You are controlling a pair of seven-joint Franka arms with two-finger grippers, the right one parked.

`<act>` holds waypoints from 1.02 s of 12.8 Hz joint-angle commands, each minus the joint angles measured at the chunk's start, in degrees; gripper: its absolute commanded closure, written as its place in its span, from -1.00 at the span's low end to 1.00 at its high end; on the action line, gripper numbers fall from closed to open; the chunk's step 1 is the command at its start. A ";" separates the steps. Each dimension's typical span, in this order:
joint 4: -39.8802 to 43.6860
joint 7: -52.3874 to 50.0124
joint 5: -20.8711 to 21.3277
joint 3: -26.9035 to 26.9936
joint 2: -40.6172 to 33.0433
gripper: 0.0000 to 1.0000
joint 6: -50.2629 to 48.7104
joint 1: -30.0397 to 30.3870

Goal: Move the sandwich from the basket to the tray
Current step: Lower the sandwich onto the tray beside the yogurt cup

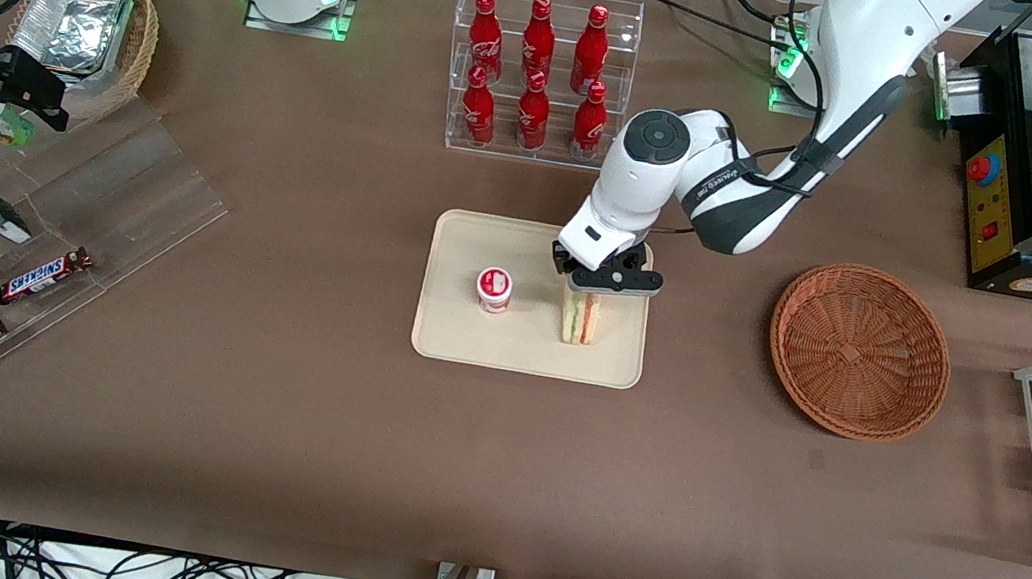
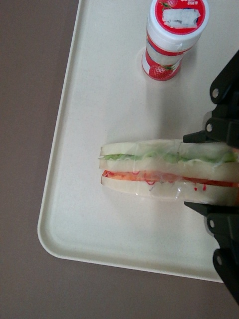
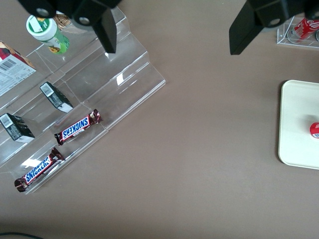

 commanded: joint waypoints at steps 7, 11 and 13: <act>-0.65 -2.59 4.22 0.07 0.40 0.06 1.61 0.55; -0.56 -3.02 5.62 0.16 1.01 -0.01 1.70 0.55; -0.56 -5.65 8.34 0.07 1.62 -0.02 1.70 0.55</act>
